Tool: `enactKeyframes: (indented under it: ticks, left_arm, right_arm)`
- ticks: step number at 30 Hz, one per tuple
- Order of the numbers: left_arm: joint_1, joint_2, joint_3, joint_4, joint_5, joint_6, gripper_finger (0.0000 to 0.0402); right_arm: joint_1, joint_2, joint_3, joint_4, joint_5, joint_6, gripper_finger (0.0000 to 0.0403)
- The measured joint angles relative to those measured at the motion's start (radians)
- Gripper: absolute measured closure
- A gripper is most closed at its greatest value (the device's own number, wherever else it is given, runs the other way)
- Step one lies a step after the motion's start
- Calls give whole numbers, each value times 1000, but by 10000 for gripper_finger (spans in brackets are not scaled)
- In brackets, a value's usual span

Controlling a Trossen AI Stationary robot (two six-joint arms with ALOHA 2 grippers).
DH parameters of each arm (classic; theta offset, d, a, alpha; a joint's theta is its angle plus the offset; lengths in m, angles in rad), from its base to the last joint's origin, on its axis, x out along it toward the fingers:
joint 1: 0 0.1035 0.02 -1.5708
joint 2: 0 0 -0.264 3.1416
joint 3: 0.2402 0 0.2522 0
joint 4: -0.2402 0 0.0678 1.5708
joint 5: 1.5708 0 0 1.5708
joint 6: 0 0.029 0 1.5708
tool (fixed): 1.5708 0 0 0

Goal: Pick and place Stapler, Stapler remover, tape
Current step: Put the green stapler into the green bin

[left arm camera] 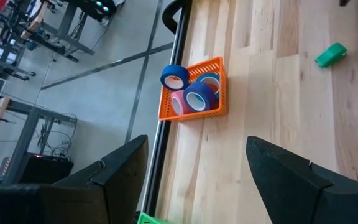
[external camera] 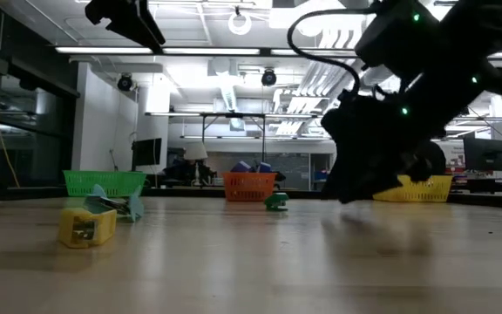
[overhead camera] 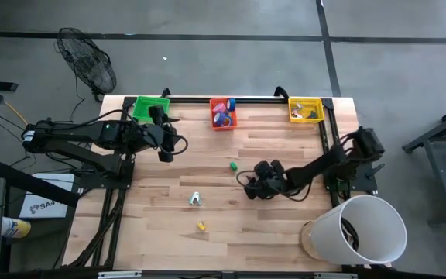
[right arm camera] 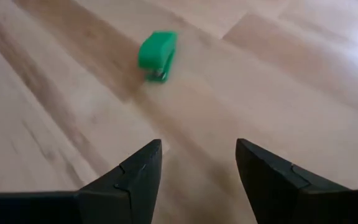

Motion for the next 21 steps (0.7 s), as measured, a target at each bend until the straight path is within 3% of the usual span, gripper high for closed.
enactKeyframes:
  ticks: [10,16,21]
  left_arm:
    - [0,0,0,0,5,0,134]
    - [0,0,0,-1,6,8,134]
    - [0,0,0,-1,7,8,134]
  right_arm:
    - [72,154,28,125,68,-32,205]
    - [81,242,116,128,125,-144,205]
    - [62,322,189,131,182,-108,205]
